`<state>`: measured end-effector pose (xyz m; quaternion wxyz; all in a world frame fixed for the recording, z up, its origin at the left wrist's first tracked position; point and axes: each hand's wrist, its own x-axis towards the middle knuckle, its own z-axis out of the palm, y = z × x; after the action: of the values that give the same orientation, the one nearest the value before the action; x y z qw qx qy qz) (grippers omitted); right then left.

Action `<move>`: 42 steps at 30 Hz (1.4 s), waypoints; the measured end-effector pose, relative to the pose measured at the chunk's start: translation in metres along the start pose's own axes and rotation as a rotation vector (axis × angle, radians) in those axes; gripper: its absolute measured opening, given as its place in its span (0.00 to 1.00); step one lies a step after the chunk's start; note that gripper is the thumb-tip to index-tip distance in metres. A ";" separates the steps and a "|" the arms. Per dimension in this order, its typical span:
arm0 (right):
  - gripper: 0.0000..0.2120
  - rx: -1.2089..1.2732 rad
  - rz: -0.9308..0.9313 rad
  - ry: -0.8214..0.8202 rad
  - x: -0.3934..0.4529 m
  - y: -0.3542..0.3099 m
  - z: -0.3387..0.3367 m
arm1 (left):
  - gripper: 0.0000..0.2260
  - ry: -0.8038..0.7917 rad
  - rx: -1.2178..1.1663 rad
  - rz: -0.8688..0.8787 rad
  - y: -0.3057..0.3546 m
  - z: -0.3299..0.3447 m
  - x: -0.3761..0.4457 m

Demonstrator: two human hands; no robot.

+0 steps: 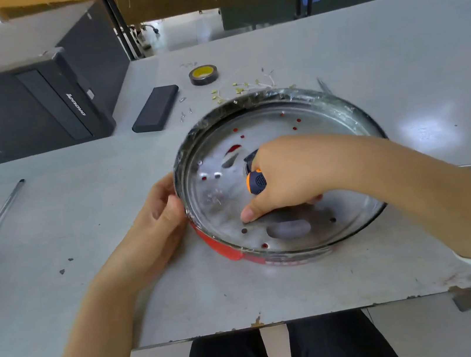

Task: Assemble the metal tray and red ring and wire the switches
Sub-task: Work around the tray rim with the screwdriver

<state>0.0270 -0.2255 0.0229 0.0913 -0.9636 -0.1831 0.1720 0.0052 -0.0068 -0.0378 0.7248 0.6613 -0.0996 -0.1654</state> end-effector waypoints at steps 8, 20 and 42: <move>0.25 0.042 0.008 -0.054 0.003 -0.003 -0.012 | 0.26 0.188 0.167 0.049 0.009 0.002 0.008; 0.25 -0.026 -0.085 0.075 0.049 -0.004 -0.028 | 0.14 0.197 0.205 0.021 0.021 0.008 0.004; 0.29 0.048 -0.087 -0.078 0.062 0.006 -0.024 | 0.13 0.377 1.545 -0.009 0.028 -0.056 0.232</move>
<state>0.0919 -0.2098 0.0247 0.1147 -0.9447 -0.2242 0.2098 0.2435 -0.0398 -0.0333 0.0652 0.9942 -0.0591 0.0621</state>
